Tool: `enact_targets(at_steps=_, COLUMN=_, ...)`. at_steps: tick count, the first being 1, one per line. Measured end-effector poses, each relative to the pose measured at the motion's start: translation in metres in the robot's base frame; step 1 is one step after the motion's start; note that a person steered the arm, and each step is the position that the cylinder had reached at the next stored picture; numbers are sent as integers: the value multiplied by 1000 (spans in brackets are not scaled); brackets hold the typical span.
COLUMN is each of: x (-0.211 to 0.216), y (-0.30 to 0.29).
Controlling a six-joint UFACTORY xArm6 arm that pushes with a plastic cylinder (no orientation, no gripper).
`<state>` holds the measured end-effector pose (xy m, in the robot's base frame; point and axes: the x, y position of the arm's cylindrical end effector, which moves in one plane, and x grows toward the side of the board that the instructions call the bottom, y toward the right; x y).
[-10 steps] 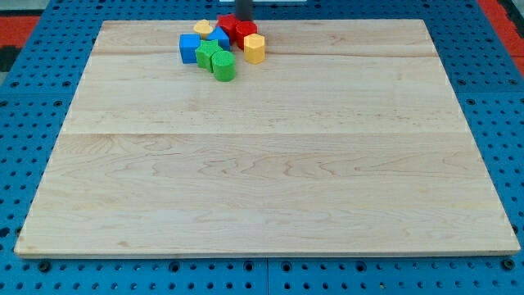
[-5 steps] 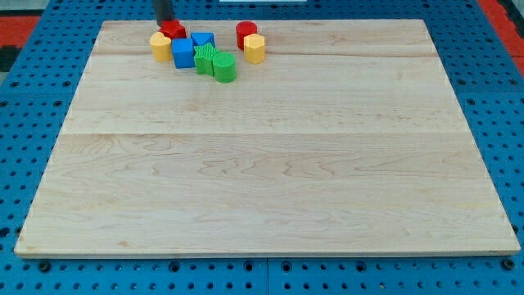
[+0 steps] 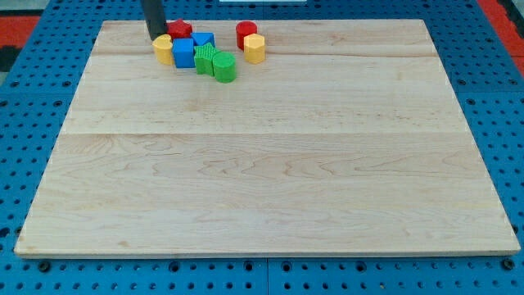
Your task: Drag the red star and red circle towards top right
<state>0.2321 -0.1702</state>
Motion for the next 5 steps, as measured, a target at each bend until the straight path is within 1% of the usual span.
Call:
enact_targets(at_steps=2, x=-13, y=-5)
enact_targets(at_steps=3, x=-15, y=5)
enact_targets(at_steps=5, x=-14, y=65)
